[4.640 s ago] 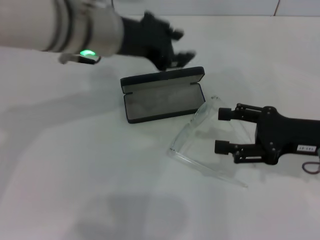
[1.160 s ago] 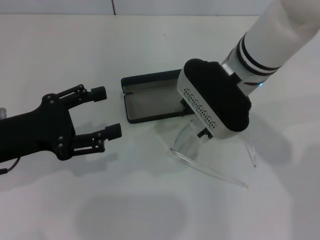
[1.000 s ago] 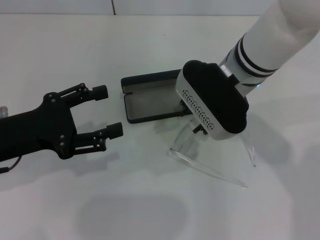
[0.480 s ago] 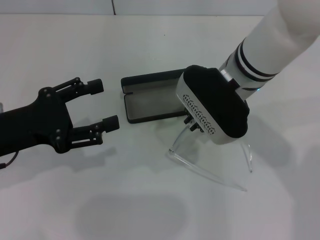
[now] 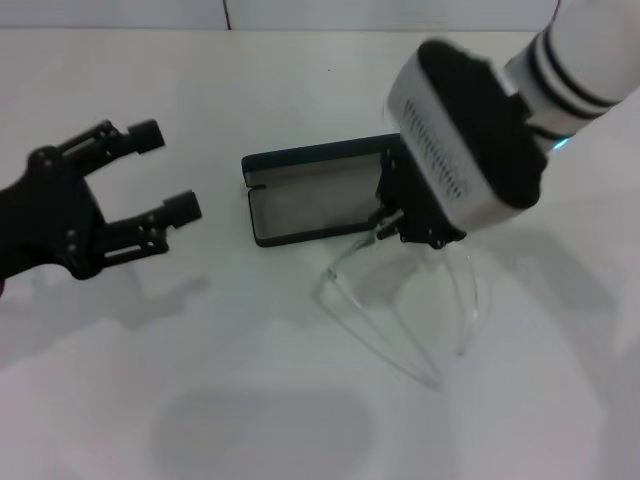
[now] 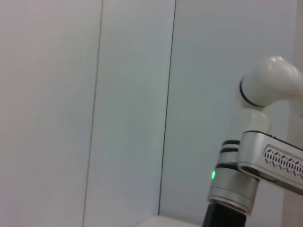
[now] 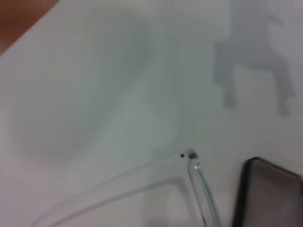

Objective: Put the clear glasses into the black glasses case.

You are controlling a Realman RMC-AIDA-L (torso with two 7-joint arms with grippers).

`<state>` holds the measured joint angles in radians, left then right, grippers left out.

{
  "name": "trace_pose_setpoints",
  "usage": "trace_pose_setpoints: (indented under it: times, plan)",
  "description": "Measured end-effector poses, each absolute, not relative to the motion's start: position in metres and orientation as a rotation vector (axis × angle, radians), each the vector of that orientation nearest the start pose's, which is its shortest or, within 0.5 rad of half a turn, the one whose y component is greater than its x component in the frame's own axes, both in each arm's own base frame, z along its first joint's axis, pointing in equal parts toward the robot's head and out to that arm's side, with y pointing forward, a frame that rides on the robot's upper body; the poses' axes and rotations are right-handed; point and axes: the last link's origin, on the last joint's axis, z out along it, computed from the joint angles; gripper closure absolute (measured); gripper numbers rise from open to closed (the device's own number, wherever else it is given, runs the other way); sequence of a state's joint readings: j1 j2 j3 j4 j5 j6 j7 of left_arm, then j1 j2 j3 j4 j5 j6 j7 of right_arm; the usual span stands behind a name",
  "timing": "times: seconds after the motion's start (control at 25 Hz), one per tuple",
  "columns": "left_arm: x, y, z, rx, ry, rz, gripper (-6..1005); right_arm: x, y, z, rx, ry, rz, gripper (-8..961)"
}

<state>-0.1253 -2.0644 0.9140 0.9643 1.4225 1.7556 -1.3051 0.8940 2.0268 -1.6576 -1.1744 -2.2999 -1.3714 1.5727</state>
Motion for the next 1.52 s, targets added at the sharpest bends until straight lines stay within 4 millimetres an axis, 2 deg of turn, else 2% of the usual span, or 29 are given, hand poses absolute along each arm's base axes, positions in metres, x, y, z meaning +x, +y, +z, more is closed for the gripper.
trace_pose_setpoints:
  times: [0.12,0.28,0.44,0.56,0.64,0.68,0.76,0.88,1.08,1.32,1.52]
  plan:
    - [-0.265,0.249,0.076,-2.422,-0.324,-1.145,125,0.075,0.372,-0.046,-2.894,-0.862,-0.396,865]
    - [-0.253,0.254,0.086,-2.353,-0.268,-1.247,128,0.081,0.372,-0.021,-2.918,-0.655,-0.155,877]
    - [-0.231,0.265,0.091,-2.358,-0.217,-1.343,132,0.097,0.374,0.008,-2.911,-0.384,0.147,889]
    - [-0.215,0.274,0.09,-2.378,-0.151,-1.392,134,0.113,0.373,0.019,-2.891,-0.207,0.327,895]
    - [-0.209,0.277,0.089,-2.384,-0.128,-1.409,215,0.125,0.371,0.025,-2.879,-0.076,0.455,895]
    - [-0.196,0.283,0.087,-2.396,-0.071,-1.45,256,0.132,0.37,0.027,-2.877,-0.01,0.517,895]
    - [-0.187,0.287,0.085,-2.408,-0.036,-1.472,337,0.143,0.369,0.029,-2.873,0.123,0.643,895]
    - [-0.17,0.297,0.08,-2.439,0.021,-1.495,554,0.159,0.365,0.029,-2.86,0.283,0.816,895]
    - [-0.156,0.307,0.066,-2.466,0.036,-1.48,658,0.175,0.358,0.02,-2.825,0.445,0.987,895]
    - [-0.149,0.308,0.051,-2.508,0.058,-1.469,797,0.188,0.357,0.009,-2.752,0.598,1.084,895]
    - [-0.151,0.309,0.041,-2.482,0.006,-1.549,964,0.187,0.353,0.006,-2.711,0.615,1.201,895]
